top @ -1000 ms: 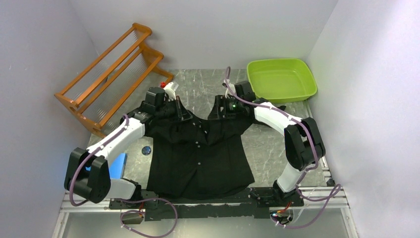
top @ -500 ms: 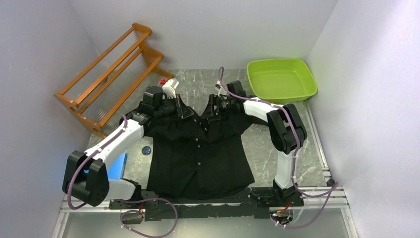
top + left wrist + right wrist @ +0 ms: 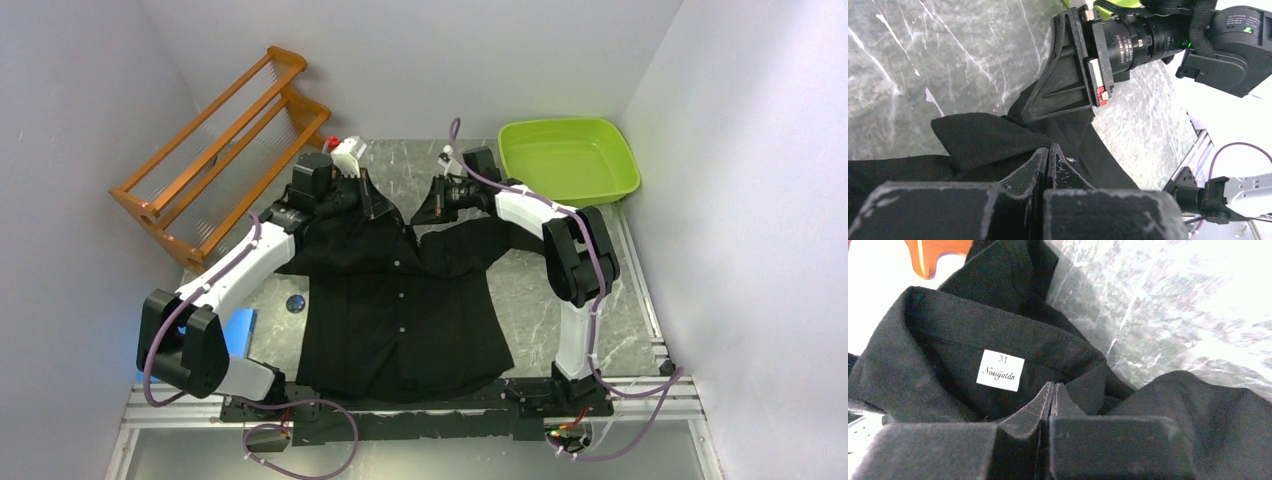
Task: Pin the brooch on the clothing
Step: Flatten out the clothes at the center of the board.
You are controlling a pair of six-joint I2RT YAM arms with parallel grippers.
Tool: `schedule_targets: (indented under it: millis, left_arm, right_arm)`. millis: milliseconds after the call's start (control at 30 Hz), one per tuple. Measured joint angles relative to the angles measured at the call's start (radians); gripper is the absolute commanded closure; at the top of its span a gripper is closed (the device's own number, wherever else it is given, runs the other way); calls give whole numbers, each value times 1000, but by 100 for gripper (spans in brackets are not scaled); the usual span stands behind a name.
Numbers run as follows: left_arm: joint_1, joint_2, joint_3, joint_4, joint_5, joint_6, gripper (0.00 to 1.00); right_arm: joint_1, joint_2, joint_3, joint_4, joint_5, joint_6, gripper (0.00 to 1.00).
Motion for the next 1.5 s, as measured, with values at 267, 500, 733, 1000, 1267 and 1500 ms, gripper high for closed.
schedule_targets:
  millis: [267, 500, 733, 1000, 1267, 1500]
  left_arm:
    - [32, 85, 86, 5, 0, 34, 97]
    - [132, 210, 170, 68, 83, 31, 97]
    - [220, 429, 353, 170, 200, 13, 98]
    - [258, 737, 650, 191, 291, 0, 97]
    - [281, 876, 781, 190, 365, -24, 97]
    - [280, 875, 760, 219, 394, -31, 97]
  right_arm:
    - [-103, 1, 53, 38, -11, 8, 77]
    - [-164, 1, 40, 148, -34, 29, 39]
    - [-172, -3, 32, 93, 45, -80, 36]
    - [-169, -5, 60, -77, 294, -256, 28]
    - [-166, -5, 81, -216, 610, -426, 24]
    - [-157, 25, 116, -315, 707, -504, 28]
